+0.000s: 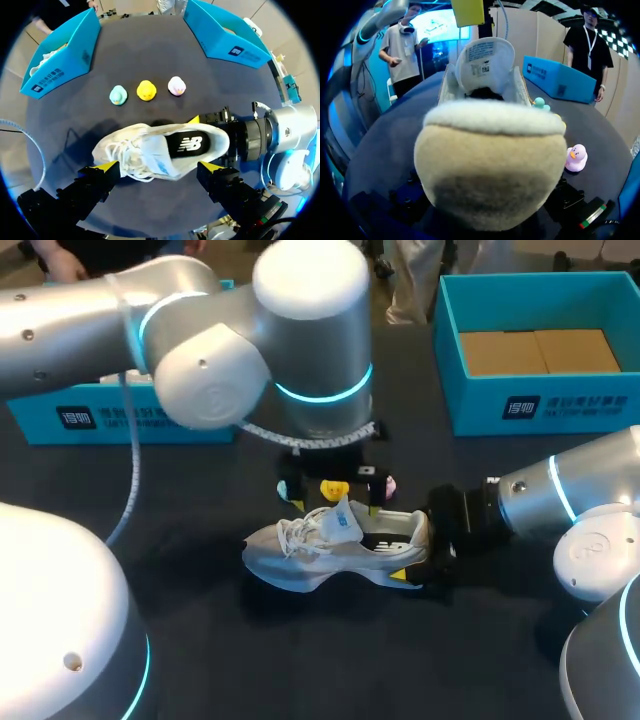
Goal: Take the shoe out of the shoebox, open the shoe tongue, remove and reinsert the insole, then place the shoe into the shoebox
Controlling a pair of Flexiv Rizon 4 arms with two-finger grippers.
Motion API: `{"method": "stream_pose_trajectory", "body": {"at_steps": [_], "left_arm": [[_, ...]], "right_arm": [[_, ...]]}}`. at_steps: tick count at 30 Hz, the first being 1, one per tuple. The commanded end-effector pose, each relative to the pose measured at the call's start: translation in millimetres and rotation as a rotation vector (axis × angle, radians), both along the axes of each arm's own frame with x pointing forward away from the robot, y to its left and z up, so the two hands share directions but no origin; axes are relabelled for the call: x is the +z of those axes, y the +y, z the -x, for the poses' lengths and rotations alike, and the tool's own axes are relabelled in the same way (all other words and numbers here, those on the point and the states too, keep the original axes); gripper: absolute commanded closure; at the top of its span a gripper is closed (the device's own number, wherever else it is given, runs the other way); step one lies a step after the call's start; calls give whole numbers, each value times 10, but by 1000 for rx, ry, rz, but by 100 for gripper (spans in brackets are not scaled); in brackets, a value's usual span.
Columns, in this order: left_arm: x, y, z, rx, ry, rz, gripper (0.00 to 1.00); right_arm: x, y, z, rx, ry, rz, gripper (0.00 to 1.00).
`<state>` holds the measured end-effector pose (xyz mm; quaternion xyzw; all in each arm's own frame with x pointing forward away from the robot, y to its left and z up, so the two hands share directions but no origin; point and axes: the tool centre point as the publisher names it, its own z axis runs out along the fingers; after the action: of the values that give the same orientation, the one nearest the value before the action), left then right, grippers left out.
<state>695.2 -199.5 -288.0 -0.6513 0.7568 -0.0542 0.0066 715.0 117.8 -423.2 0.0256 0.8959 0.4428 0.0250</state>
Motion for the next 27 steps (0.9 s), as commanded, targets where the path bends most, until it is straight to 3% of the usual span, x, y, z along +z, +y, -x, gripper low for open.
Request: {"method": "stream_pose_trajectory", "body": {"at_steps": [1,14,27], "left_arm": [[-137,-217,-34,-2,3,-35,0],[-386,-234,-7,16,-4,-96,0],[-555,-108,23,56,-29,-190,0]], "right_arm": [[-16,9,6,-1,-1,3,100],[-16,9,6,-1,-1,3,100],[-16,9,6,-1,-1,3,100]]}}
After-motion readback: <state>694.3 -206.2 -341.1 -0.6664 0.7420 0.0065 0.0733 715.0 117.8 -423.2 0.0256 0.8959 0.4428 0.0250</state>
